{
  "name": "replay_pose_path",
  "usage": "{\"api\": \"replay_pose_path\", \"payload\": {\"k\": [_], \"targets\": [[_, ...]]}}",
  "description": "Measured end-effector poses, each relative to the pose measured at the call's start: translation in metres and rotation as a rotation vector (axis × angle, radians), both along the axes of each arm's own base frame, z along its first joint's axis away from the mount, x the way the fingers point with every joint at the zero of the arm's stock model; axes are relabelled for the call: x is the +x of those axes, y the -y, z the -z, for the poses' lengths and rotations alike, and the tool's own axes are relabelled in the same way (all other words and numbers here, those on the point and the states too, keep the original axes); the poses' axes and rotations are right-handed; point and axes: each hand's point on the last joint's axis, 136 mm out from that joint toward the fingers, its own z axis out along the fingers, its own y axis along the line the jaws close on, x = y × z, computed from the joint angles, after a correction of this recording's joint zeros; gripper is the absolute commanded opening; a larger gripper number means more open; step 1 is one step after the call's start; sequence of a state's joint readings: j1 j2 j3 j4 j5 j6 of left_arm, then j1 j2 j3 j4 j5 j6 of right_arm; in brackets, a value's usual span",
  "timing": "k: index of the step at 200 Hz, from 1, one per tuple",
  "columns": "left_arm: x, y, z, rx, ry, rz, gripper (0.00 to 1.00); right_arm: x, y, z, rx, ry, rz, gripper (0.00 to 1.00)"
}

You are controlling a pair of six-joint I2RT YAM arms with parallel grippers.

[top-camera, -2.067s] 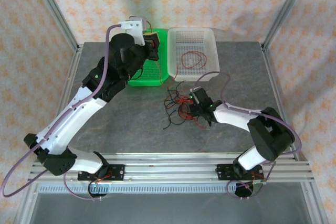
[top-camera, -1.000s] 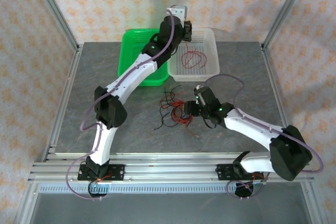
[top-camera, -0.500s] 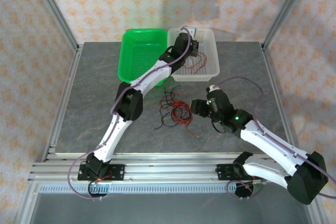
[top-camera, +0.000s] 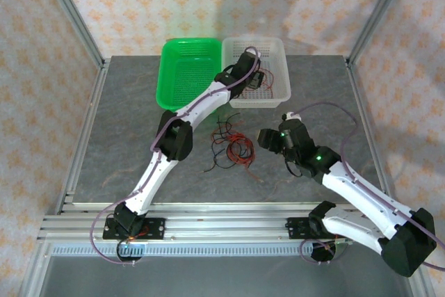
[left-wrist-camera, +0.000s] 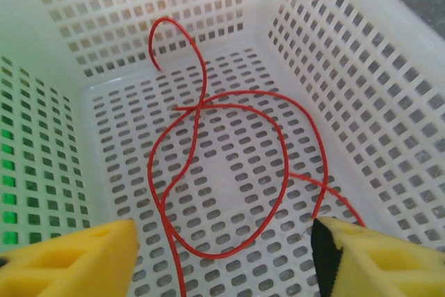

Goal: Untangle the cables

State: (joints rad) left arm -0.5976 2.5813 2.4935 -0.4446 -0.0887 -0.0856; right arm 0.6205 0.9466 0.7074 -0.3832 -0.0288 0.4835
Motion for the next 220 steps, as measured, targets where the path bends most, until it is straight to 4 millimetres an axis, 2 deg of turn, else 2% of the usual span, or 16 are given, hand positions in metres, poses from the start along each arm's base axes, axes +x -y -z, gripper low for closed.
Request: {"api": "replay_pose_path", "payload": {"k": [47,65,86,106,122,131,144,157,175,205,220], "targets": [[-0.02,0.005,-0.017,0.098,0.011,0.006,0.71,0.001,-0.002,-0.004,0.006,0.004,-0.002,0.7],[-0.028,0.004,-0.037,0.093,0.025,0.005,0.72,0.002,-0.005,0.001,0.003,-0.014,-0.012,0.69],[-0.044,-0.01,-0.07,0.076,0.043,-0.02,0.71,0.003,-0.011,0.012,-0.005,-0.056,-0.033,0.66],[-0.069,-0.031,-0.109,0.042,0.065,-0.057,0.71,0.006,-0.017,0.022,-0.019,-0.093,-0.052,0.64],[-0.097,-0.051,-0.135,0.005,0.075,-0.089,0.71,0.008,-0.021,0.033,-0.034,-0.129,-0.06,0.64],[-0.116,-0.061,-0.144,-0.021,0.077,-0.1,0.7,0.009,-0.024,0.041,-0.047,-0.151,-0.065,0.64],[-0.146,-0.075,-0.146,-0.045,0.06,-0.111,0.7,0.011,-0.027,0.054,-0.07,-0.185,-0.068,0.64],[-0.176,-0.086,-0.135,-0.058,0.026,-0.114,0.69,0.013,-0.03,0.068,-0.099,-0.223,-0.073,0.64],[-0.212,-0.096,-0.1,-0.066,-0.05,-0.115,0.69,0.017,-0.033,0.086,-0.135,-0.269,-0.073,0.64],[-0.259,-0.103,-0.016,-0.046,-0.237,-0.127,0.69,0.023,-0.034,0.11,-0.19,-0.32,-0.062,0.63],[-0.276,-0.106,0.019,-0.043,-0.323,-0.144,0.7,0.027,-0.036,0.118,-0.205,-0.332,-0.058,0.62]]}}
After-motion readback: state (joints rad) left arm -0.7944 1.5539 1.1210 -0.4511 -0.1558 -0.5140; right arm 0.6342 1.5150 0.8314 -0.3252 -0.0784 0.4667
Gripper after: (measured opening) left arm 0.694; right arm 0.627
